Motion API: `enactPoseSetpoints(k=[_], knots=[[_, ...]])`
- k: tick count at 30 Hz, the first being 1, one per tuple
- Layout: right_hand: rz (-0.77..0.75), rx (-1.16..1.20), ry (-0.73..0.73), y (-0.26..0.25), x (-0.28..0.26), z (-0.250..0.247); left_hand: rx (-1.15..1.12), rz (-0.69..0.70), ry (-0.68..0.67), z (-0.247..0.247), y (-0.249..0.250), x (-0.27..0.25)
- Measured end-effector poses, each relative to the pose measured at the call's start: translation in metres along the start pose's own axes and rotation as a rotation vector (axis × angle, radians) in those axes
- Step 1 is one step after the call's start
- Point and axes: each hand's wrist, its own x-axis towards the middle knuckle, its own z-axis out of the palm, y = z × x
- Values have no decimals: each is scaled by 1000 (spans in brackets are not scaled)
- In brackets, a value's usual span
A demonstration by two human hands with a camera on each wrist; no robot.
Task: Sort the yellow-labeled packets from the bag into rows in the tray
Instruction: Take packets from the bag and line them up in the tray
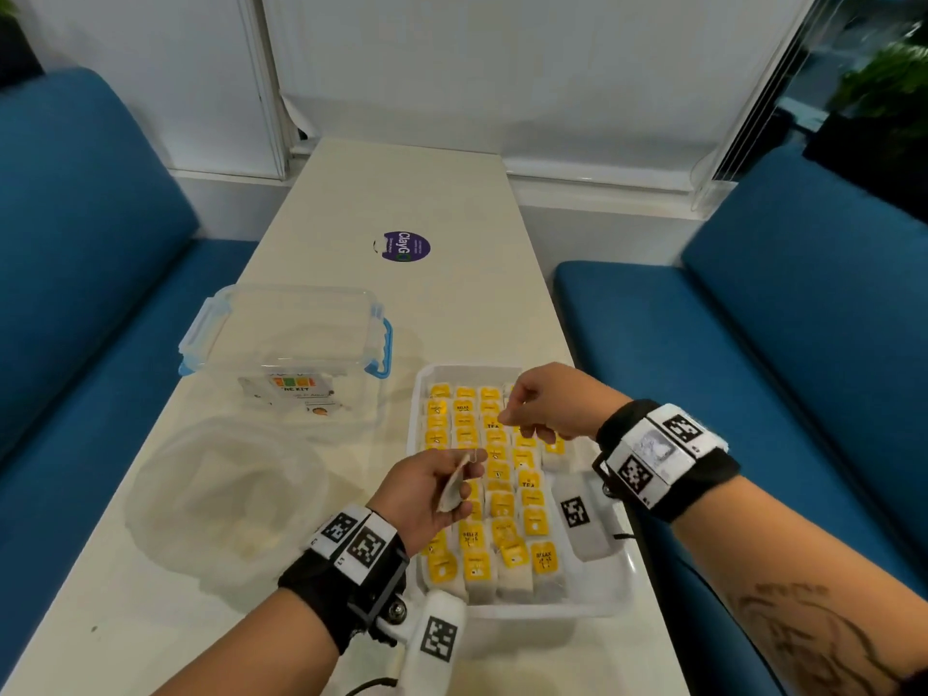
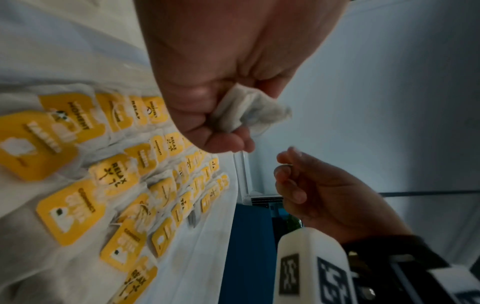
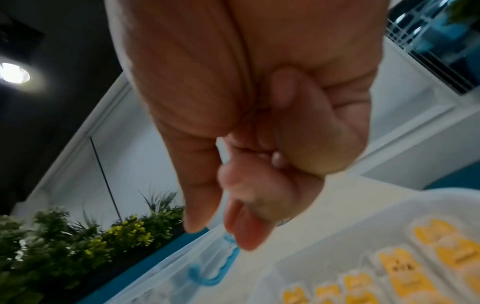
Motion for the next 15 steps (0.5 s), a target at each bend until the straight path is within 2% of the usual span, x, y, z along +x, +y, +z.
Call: enactPoseSetpoints(k=[4, 7, 11, 15], knots=[[1, 80, -53, -2, -12, 29, 178, 122, 16, 10, 0, -3], [31, 169, -31, 2, -16, 41, 267, 199, -13, 11, -1, -3], [71, 334, 14, 6, -21, 45, 311, 297, 28, 10, -3, -2], [5, 211, 117, 6, -23, 37, 369, 338, 22, 7, -5, -2]])
